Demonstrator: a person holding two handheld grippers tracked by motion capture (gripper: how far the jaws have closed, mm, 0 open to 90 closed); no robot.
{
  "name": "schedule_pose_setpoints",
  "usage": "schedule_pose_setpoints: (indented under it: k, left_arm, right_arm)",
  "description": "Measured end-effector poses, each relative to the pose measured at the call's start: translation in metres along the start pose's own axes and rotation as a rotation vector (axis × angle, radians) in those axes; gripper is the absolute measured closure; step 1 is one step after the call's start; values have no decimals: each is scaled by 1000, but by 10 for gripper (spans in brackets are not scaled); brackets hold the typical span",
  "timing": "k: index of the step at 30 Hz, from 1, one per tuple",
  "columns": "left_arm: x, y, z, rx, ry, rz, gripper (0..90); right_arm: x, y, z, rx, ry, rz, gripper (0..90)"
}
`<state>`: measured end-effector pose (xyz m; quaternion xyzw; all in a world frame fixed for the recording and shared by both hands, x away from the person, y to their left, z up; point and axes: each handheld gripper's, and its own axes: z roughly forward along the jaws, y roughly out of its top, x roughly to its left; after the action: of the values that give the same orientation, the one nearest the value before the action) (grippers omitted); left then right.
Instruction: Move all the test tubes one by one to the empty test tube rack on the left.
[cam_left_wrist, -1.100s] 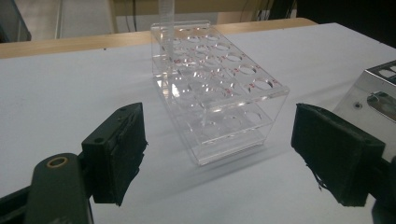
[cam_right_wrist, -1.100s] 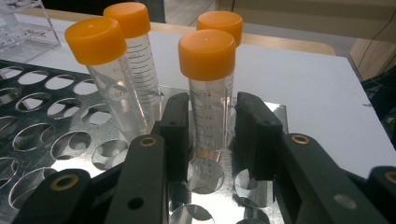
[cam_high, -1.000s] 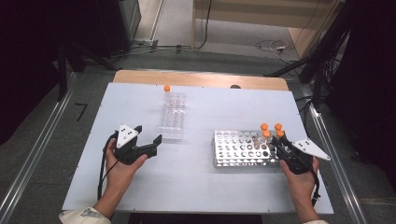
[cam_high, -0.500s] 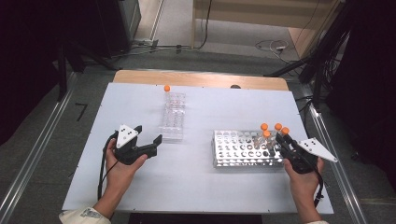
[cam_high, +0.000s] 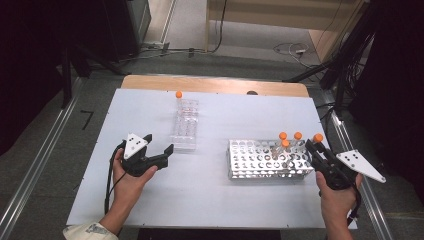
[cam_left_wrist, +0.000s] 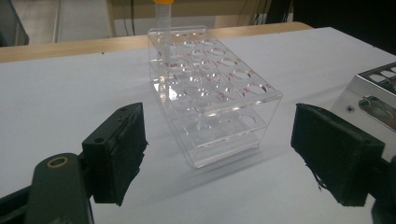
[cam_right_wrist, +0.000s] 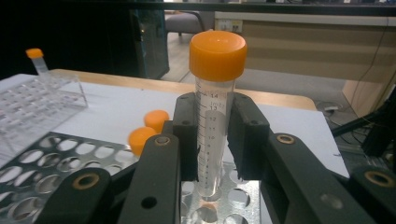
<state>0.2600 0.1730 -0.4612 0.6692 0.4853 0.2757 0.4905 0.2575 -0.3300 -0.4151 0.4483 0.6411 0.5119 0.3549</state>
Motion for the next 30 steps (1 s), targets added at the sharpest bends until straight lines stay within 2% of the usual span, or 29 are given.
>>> schedule_pose_setpoints:
  k: [5, 11, 20, 30]
  left_arm:
    - [-5, 2, -1, -11, -2, 19, 189]
    - [-13, 5, -1, -12, -25, 32, 185]
    - [-26, 16, 6, -3, -74, 34, 145]
    - [-41, 32, 14, -18, -123, 27, 133]
  right_arm:
    - [13, 5, -11, -6, 42, -24, 720]
    - [34, 9, -14, 2, 114, -36, 721]
    - [74, 11, 1, 23, 239, -67, 721]
    - [119, 12, 27, 58, 369, -92, 720]
